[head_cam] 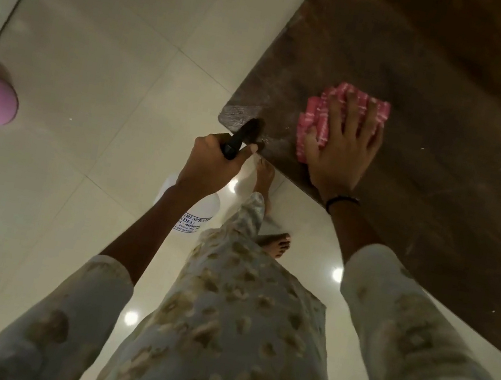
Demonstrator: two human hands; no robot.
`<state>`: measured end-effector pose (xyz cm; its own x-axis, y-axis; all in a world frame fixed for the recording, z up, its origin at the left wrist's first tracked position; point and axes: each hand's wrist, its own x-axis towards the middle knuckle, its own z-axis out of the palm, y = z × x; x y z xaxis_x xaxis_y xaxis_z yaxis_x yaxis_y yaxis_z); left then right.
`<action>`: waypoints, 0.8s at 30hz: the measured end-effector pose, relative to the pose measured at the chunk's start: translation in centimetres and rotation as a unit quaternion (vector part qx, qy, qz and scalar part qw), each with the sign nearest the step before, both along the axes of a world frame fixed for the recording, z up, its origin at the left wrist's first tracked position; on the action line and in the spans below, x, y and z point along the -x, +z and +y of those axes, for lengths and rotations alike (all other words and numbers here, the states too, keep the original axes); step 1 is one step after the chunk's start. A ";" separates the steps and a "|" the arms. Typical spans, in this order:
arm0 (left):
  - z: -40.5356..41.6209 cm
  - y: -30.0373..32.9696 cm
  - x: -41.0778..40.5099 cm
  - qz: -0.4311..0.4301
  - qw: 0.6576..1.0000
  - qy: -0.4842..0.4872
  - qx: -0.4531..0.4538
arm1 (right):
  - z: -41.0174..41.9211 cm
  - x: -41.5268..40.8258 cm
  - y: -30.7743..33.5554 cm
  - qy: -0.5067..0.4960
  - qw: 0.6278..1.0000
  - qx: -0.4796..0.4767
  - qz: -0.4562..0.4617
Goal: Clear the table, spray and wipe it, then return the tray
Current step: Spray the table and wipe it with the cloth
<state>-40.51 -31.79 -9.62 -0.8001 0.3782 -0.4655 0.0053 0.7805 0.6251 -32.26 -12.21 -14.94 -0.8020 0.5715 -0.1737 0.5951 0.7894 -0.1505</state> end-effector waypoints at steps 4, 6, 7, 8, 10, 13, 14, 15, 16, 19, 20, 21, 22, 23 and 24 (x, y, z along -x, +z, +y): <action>-1.0 1.1 1.4 0.010 0.999 0.018 -0.030 | -3.1 6.0 -0.1 0.023 0.999 0.011 0.020; -1.0 1.8 2.1 0.018 0.998 0.024 -0.046 | -4.4 8.0 0.1 0.061 0.997 0.024 0.032; -0.9 2.1 2.4 0.025 0.998 0.024 -0.052 | -5.1 8.6 0.2 0.090 0.995 0.021 0.042; -0.9 2.4 2.7 0.032 0.998 0.022 -0.057 | -5.6 8.8 0.3 0.118 0.991 0.015 0.056; -0.8 2.9 3.4 0.043 0.997 0.016 -0.063 | -6.5 8.3 0.2 0.179 0.980 0.013 0.090; -0.9 3.3 4.5 0.046 0.997 0.011 -0.067 | -5.7 5.1 0.2 0.292 0.951 0.028 0.097; -0.9 3.5 4.8 0.049 0.996 0.013 -0.068 | -4.6 3.8 0.3 0.331 0.939 0.031 0.085; -0.9 3.7 5.0 0.054 0.996 0.012 -0.071 | -3.2 2.5 0.3 0.368 0.927 0.032 0.066; -0.8 3.9 5.3 0.057 0.995 0.010 -0.075 | -1.6 1.4 0.5 0.391 0.918 0.032 0.048; -0.2 4.3 6.0 0.058 0.995 0.011 -0.081 | 4.1 -1.0 1.1 0.341 0.939 0.051 0.003; 0.1 4.2 6.4 0.055 0.995 0.017 -0.081 | 6.2 -0.8 1.2 0.300 0.953 0.048 -0.017; 0.4 4.2 6.8 0.054 0.995 0.024 -0.081 | 8.0 -0.1 1.4 0.259 0.965 0.038 -0.034; 0.7 4.2 7.0 0.054 0.995 0.030 -0.083 | 9.5 0.9 1.6 0.226 0.973 0.023 -0.042; 1.0 4.3 7.2 0.054 0.994 0.036 -0.085 | 10.7 2.2 1.6 0.198 0.979 0.011 -0.042; 1.3 4.4 7.4 0.052 0.994 0.043 -0.087 | 11.6 4.0 1.7 0.178 0.983 0.005 -0.037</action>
<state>-47.96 -30.50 -5.21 -0.8731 0.3741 -0.3126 0.0149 0.6614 0.7499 -36.29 -0.63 -13.25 -0.9360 0.2541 -0.2435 0.2903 0.9486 -0.1261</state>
